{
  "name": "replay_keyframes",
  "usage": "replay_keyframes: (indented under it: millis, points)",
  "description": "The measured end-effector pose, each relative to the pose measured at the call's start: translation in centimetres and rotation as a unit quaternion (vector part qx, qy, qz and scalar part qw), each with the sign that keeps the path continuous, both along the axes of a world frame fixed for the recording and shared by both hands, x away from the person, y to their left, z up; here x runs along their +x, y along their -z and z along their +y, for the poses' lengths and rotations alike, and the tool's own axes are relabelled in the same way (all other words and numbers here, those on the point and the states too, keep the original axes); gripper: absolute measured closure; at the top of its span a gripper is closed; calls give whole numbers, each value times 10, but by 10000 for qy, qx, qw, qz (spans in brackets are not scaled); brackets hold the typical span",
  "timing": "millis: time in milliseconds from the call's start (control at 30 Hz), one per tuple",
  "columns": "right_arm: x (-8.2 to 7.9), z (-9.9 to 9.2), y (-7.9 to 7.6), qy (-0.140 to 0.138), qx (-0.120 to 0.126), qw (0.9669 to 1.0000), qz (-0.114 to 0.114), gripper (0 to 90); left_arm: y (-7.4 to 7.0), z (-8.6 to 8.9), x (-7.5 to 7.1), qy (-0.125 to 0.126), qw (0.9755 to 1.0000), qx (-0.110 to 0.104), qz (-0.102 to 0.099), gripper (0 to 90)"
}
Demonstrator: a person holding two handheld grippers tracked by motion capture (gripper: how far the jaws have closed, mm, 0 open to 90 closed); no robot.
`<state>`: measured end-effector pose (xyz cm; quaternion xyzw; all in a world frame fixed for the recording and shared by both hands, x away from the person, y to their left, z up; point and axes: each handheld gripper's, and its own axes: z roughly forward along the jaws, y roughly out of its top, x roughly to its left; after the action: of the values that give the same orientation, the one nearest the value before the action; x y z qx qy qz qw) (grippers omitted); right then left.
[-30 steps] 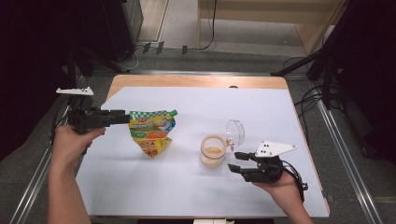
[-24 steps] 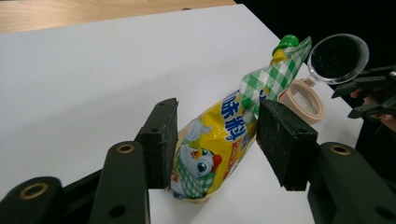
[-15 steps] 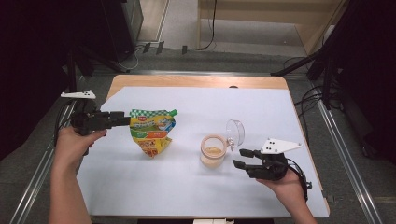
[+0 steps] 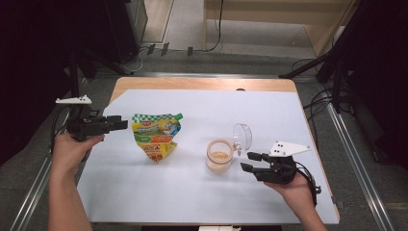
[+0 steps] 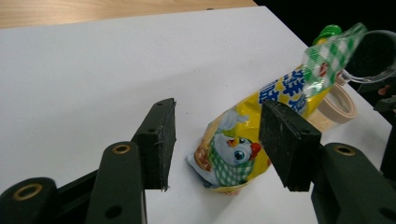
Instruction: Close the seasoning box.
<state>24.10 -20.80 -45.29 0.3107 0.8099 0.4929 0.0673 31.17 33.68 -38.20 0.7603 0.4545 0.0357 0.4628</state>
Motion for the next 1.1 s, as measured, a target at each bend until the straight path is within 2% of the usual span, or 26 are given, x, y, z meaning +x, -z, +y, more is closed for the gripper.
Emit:
replay_keyframes:
  millis: [133, 267, 300, 333, 367, 467, 600, 800, 1100]
  points:
    - [3, -1, 1, 39, 23, 10000, 37, 564, 9, -4, 4, -28, 9999, 125, 109, 461]
    - [6, -5, 2, 136, 30, 9999, 65, 602, 18, -10, 9, -36, 9997, 192, 116, 452]
    - [7, -5, 2, 194, 85, 9997, 108, 608, 21, -14, 12, -43, 9995, 280, 138, 449]
    - [7, -5, 2, 194, 85, 9997, 108, 608, 21, -14, 12, -43, 9995, 280, 138, 445]
    - [10, -7, 1, 306, 232, 9990, 228, 646, 23, -17, 14, -52, 9993, 328, 142, 444]
    - [11, -7, 1, 359, 252, 9987, 240, 687, 25, -18, 15, -75, 9995, 287, 121, 444]
    - [14, -6, 0, 483, 239, 9984, 179, 778, 29, -24, 18, -35, 9994, 309, 144, 446]
    - [15, -7, -3, 633, 388, 9970, 232, 883, 34, -36, 21, 101, 9988, 427, 204, 445]
    - [14, -3, -7, 640, 356, 9973, 57, 899, 34, -40, 21, 155, 9988, 435, 191, 446]
